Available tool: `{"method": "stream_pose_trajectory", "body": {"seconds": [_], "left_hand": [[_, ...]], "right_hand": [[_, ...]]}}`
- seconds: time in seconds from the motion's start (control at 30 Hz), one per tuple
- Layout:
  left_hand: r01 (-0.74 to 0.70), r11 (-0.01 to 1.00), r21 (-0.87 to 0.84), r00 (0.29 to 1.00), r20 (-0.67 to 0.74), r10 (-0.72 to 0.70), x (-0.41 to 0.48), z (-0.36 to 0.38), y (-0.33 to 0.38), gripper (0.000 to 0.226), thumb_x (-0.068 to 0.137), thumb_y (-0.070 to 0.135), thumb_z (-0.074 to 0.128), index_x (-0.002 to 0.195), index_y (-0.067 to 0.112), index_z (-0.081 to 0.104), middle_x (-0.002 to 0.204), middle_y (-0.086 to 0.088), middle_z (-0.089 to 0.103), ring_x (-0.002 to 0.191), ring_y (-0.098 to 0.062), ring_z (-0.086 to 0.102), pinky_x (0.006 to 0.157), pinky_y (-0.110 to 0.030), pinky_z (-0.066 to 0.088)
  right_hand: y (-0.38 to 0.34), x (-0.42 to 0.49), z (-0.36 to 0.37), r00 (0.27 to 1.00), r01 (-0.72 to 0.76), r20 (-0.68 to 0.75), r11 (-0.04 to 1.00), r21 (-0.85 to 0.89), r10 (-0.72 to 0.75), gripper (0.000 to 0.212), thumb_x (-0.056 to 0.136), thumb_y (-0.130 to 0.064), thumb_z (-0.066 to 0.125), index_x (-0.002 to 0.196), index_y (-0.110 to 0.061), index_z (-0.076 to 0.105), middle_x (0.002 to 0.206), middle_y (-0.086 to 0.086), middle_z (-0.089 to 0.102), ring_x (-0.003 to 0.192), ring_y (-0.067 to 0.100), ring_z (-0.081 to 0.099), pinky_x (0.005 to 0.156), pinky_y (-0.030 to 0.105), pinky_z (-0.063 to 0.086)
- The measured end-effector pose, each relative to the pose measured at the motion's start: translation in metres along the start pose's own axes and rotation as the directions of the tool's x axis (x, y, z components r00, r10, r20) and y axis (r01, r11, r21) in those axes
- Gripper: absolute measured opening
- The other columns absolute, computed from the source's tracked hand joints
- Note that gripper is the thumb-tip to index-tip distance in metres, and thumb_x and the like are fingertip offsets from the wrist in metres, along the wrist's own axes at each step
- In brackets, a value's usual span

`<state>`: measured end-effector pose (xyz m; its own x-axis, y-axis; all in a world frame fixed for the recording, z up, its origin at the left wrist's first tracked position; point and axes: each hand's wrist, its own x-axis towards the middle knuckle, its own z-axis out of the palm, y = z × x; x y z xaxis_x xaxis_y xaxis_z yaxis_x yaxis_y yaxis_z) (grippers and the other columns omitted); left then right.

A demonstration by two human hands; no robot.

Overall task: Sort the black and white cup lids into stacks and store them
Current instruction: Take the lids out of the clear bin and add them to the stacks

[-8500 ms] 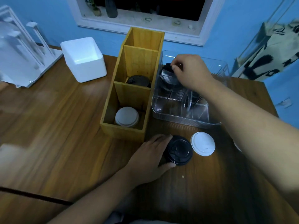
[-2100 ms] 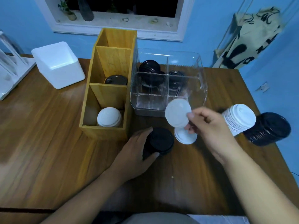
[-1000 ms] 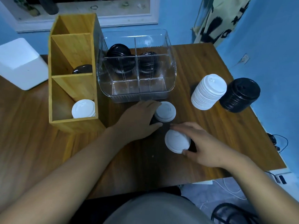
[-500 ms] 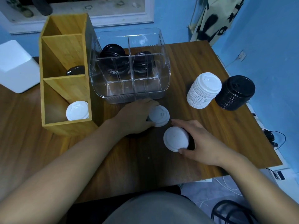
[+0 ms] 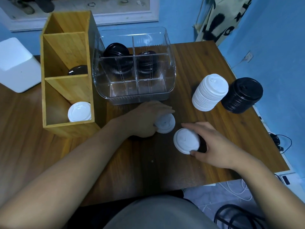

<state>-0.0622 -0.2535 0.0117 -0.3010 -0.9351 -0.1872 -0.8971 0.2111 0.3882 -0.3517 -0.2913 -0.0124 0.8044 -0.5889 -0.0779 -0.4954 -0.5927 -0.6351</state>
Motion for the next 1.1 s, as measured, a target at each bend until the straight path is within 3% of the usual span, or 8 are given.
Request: {"method": "stream_pose_trajectory", "body": {"seconds": [0.1,0.2,0.3,0.4,0.57,0.67,0.8,1.1], "left_hand": [[0.067,0.998,0.014,0.997,-0.037,-0.067,-0.002,-0.002,0.007,0.087,0.083,0.058,0.074,0.154,0.026,0.036,0.161,0.004,0.033,0.146,-0.017,0.029,0.118,-0.039,0.026],[0.172,0.960,0.223,0.983,-0.100,-0.153,-0.001,0.005,0.017,0.090,0.081,0.078,0.061,0.150,0.024,0.039,0.151,0.001,0.041,0.135,-0.020,0.039,0.110,-0.041,0.035],[0.082,0.986,0.146,0.996,-0.047,-0.076,-0.001,0.003,0.014,0.080,0.086,0.062,0.069,0.152,0.028,0.039,0.152,0.003,0.043,0.136,-0.018,0.038,0.112,-0.037,0.030],[-0.017,1.000,0.012,0.998,0.063,0.016,-0.002,-0.003,0.007,0.087,0.085,0.045,0.077,0.157,0.032,0.031,0.160,0.008,0.036,0.146,-0.014,0.029,0.119,-0.036,0.019],[0.094,0.985,0.146,0.994,-0.073,-0.084,-0.006,0.005,0.006,0.098,0.075,0.076,0.070,0.151,0.023,0.039,0.149,0.001,0.044,0.131,-0.017,0.043,0.107,-0.036,0.036],[0.050,0.997,0.054,0.995,-0.091,-0.045,-0.009,0.012,0.002,0.086,0.074,0.071,0.074,0.143,0.026,0.047,0.135,0.005,0.054,0.115,-0.011,0.049,0.096,-0.030,0.040],[-0.009,1.000,-0.029,0.994,-0.106,0.006,-0.010,0.014,-0.001,0.081,0.074,0.064,0.079,0.140,0.028,0.050,0.130,0.007,0.061,0.113,-0.010,0.053,0.098,-0.032,0.041],[-0.011,0.999,0.033,0.994,-0.110,0.014,-0.020,0.009,-0.008,0.079,0.074,0.069,0.072,0.139,0.030,0.050,0.125,0.009,0.062,0.117,-0.013,0.053,0.105,-0.036,0.034]], "right_hand": [[0.002,-0.002,0.000,0.999,0.010,-0.053,0.999,-0.032,-0.012,0.089,0.074,-0.051,0.084,0.150,-0.035,0.039,0.144,-0.020,0.045,0.137,0.004,0.036,0.114,0.033,0.036],[0.000,0.000,0.005,0.996,-0.008,-0.084,0.996,-0.086,0.001,0.086,0.074,-0.063,0.076,0.148,-0.035,0.043,0.142,-0.018,0.046,0.132,0.006,0.039,0.111,0.038,0.039],[0.000,0.000,0.007,0.997,0.020,-0.078,0.996,-0.091,-0.027,0.082,0.074,-0.054,0.080,0.147,-0.032,0.048,0.141,-0.021,0.049,0.130,0.005,0.040,0.110,0.038,0.039],[0.001,0.000,0.001,0.997,0.028,-0.067,0.998,-0.050,-0.031,0.083,0.073,-0.041,0.087,0.146,-0.032,0.049,0.140,-0.023,0.051,0.132,0.002,0.039,0.112,0.024,0.034],[-0.003,0.001,-0.011,0.998,-0.004,-0.056,1.000,-0.002,0.004,0.085,0.071,-0.034,0.090,0.145,-0.036,0.048,0.135,-0.019,0.053,0.133,0.002,0.040,0.108,0.015,0.031],[-0.008,0.012,-0.018,0.998,0.019,-0.059,1.000,-0.014,-0.020,0.083,0.072,-0.036,0.089,0.145,-0.033,0.049,0.138,-0.019,0.053,0.133,0.001,0.041,0.107,0.011,0.028],[-0.016,0.035,-0.024,0.997,0.049,-0.062,0.998,-0.045,-0.051,0.079,0.074,-0.041,0.086,0.144,-0.027,0.052,0.143,-0.017,0.051,0.130,-0.004,0.043,0.104,0.002,0.025],[-0.033,0.067,-0.010,0.990,0.123,0.077,0.988,-0.088,-0.117,0.071,0.080,-0.043,0.080,0.144,-0.028,0.052,0.147,-0.011,0.049,0.133,0.003,0.043,0.110,0.024,0.038]]}}
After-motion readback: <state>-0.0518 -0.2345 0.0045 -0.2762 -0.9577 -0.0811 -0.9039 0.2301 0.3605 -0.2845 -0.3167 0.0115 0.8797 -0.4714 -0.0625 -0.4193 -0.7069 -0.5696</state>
